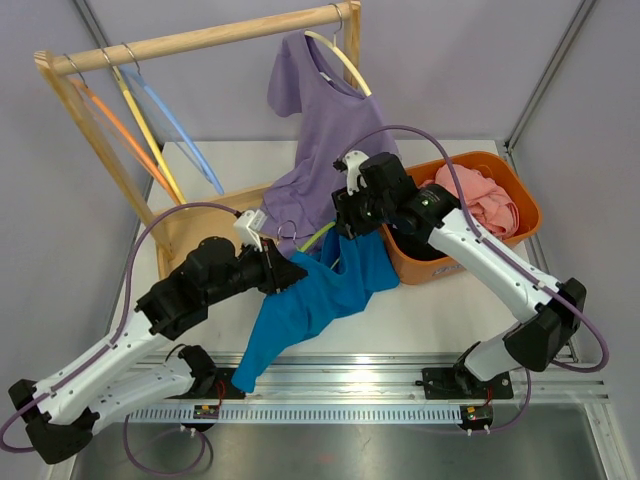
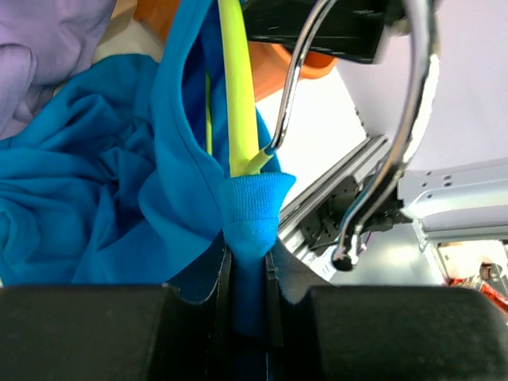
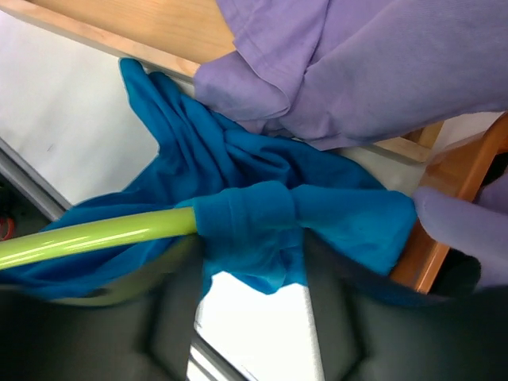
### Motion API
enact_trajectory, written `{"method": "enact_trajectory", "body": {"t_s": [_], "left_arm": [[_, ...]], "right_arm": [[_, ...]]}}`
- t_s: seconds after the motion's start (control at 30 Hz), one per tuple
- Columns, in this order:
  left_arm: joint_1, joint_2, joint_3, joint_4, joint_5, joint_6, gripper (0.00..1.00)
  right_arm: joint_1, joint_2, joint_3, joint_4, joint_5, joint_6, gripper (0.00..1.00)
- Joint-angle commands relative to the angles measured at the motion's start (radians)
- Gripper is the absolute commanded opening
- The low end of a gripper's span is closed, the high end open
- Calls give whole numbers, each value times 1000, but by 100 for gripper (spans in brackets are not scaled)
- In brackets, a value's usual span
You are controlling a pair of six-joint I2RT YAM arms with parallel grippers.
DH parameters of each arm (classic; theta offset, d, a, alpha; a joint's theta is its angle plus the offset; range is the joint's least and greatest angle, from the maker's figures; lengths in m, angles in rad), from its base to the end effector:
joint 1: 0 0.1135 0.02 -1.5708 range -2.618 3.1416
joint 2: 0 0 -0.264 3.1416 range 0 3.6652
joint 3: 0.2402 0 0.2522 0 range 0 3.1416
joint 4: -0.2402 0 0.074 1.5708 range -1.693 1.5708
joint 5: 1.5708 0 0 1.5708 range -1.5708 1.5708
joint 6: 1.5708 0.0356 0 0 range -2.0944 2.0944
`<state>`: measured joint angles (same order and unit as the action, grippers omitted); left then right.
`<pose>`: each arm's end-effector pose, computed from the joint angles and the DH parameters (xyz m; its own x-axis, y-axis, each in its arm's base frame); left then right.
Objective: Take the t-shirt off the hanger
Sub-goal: Remove the tshirt from the hanger
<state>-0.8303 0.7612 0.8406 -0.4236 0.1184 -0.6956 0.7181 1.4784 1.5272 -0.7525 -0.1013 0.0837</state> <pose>0.1124 -0.1292 0.3379 -0.6926 -0.1855 -0.6971 0.4744 0.6109 -0.6339 0.2392 0.2138 0.3775 -0.5451 -0.3658 -0.7543 -0.6694 0.7316 0.1289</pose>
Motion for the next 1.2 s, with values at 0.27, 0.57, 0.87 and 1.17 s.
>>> {"method": "enact_trajectory", "body": {"t_s": [0.27,0.57,0.87,1.17], "left_arm": [[-1,-57,48,143,24,11,0],[-1,-129,80,-79,173,203,0],[-1,-177,198,-138,222,317,0],[-1,-232,201,-35,127,275,0]], "right_arm": [[9,48,76,48,92,-45,0],[-282,112,151,237,199,-159,0],[-344,171,128,214,106,-174,0],[-345,62,22,206,-164,-318,0]]}}
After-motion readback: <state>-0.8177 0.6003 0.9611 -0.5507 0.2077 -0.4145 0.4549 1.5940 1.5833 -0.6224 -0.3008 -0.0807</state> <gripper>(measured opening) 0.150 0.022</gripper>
